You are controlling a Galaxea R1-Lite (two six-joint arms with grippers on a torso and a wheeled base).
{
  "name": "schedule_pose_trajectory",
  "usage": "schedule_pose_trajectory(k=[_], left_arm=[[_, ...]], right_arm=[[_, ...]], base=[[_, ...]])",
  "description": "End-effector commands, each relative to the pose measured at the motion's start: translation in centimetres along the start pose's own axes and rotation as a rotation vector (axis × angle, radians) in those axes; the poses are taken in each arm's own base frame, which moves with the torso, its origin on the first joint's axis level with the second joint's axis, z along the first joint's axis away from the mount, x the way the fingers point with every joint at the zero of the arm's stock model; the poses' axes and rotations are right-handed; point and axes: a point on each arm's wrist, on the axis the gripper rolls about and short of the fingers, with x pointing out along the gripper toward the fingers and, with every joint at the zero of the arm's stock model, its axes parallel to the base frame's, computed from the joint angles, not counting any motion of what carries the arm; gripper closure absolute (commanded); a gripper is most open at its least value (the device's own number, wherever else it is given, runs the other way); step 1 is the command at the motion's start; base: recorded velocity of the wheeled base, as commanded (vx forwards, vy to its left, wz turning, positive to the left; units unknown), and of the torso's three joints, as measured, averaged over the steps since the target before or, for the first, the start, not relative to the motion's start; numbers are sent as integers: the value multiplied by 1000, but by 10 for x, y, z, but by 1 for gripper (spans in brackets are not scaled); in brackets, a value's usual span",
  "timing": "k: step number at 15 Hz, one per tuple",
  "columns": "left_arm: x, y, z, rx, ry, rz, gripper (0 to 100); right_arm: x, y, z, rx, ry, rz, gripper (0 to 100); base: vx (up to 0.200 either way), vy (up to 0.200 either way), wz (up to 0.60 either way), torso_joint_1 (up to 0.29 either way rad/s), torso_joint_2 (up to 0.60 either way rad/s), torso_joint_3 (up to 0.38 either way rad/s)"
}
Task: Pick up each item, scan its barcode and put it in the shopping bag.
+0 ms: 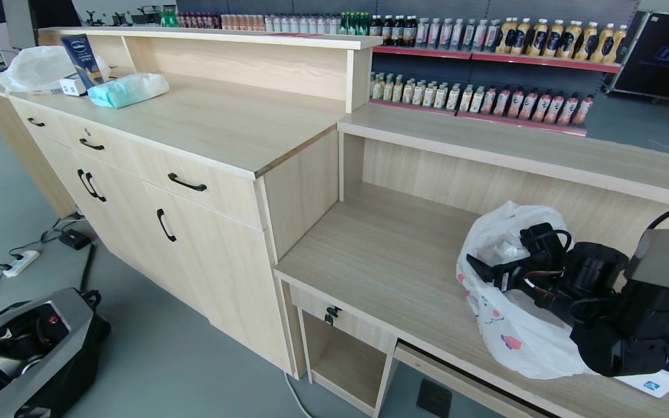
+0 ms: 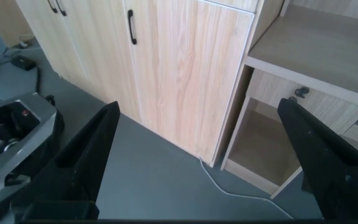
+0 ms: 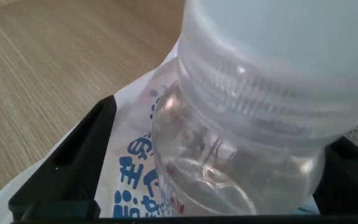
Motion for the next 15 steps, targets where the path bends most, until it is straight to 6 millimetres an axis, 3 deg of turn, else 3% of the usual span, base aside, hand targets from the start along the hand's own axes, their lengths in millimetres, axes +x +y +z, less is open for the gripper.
schedule_pose_trajectory(k=[1, 4, 11, 15], left_arm=[[0, 0, 0, -1, 0, 0, 0], [0, 0, 0, -1, 0, 0, 0], [0, 0, 0, -1, 0, 0, 0], [0, 0, 0, -1, 0, 0, 0]], right_arm=[[-23, 0, 33, -12, -31, -4, 0], [-43, -7, 55, -16, -40, -32, 0], [-64, -34, 66, -122, -18, -133, 0], [-96, -40, 116, -193, -177, -199, 0]], base=[[0, 0, 0, 0, 0, 0], [0, 0, 0, 0, 0, 0], [0, 0, 0, 0, 0, 0], [0, 0, 0, 0, 0, 0]])
